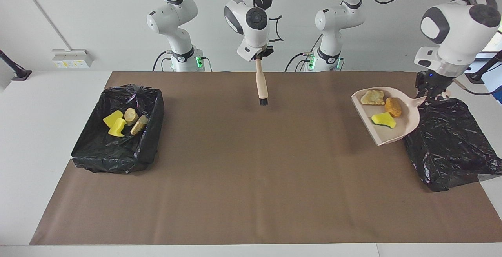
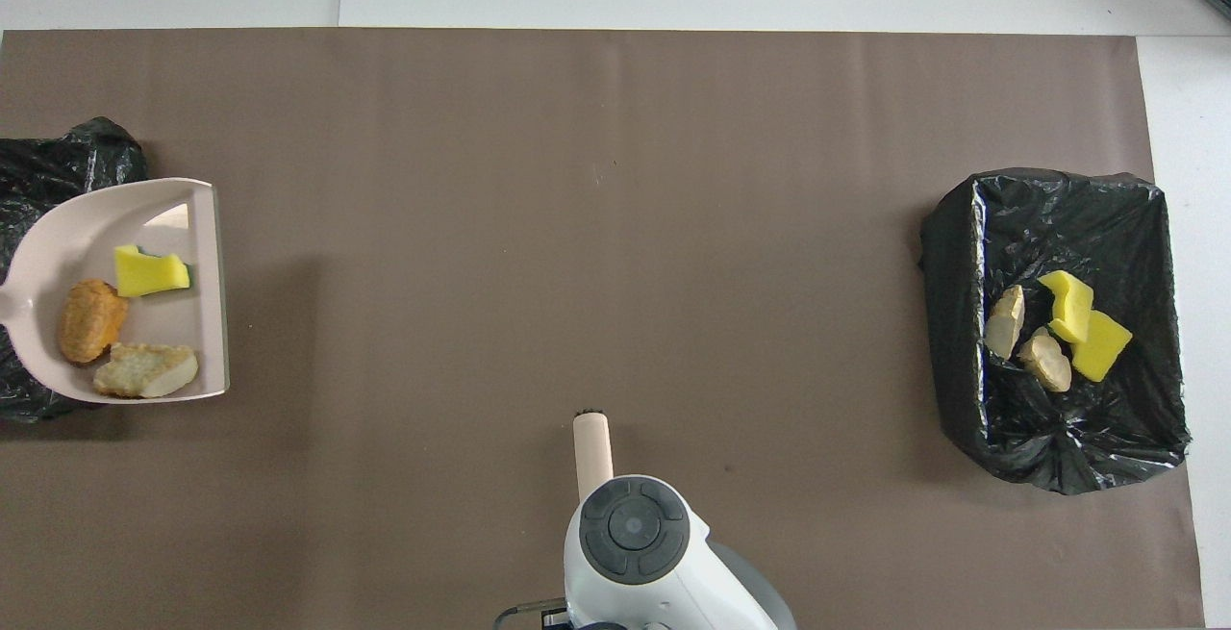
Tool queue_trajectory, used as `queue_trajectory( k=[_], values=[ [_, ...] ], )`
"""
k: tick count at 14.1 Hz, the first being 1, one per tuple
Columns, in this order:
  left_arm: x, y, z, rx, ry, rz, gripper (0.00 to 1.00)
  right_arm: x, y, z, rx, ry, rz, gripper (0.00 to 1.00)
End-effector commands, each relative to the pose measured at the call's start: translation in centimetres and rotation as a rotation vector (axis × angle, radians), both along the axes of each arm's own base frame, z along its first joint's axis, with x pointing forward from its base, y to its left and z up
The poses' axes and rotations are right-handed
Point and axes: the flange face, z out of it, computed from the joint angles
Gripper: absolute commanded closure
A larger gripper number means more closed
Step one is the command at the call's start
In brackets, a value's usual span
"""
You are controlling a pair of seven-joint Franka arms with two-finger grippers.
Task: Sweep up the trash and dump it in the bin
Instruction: 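Carry the dustpan with the left gripper while the right gripper drops the brush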
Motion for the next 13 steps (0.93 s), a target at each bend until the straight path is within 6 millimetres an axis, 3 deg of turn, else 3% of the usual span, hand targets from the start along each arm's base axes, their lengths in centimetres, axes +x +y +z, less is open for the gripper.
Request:
queue_trajectory(
  k=[1,5,7,12,13],
  values=[
    [2.1,5.9,2.2,0.023,-0.039,-0.111,1.0,-0.2,-0.3,-2.9,0.005,-0.025,-0.073,1.0],
    [2.9,10.9,3.3,0.228,-0.105,-0.125,1.0,0.4,-0.4,-3.6,0.005,-0.028,-0.086,1.0],
    [3.2,11.6,1.8,0.255,-0.091,-0.132,1.0,0.6,0.0,-4.7,-0.001,-0.035,-0.101,1.0],
    [3.4,13.0,1.5,0.462,-0.063,-0.22,1.0,0.6,0.1,-5.0,-0.001,-0.036,-0.099,1.0],
    [3.5,13.1,1.2,0.524,-0.049,-0.258,1.0,0.6,0.1,-5.0,0.002,-0.036,-0.091,0.74]
  ],
)
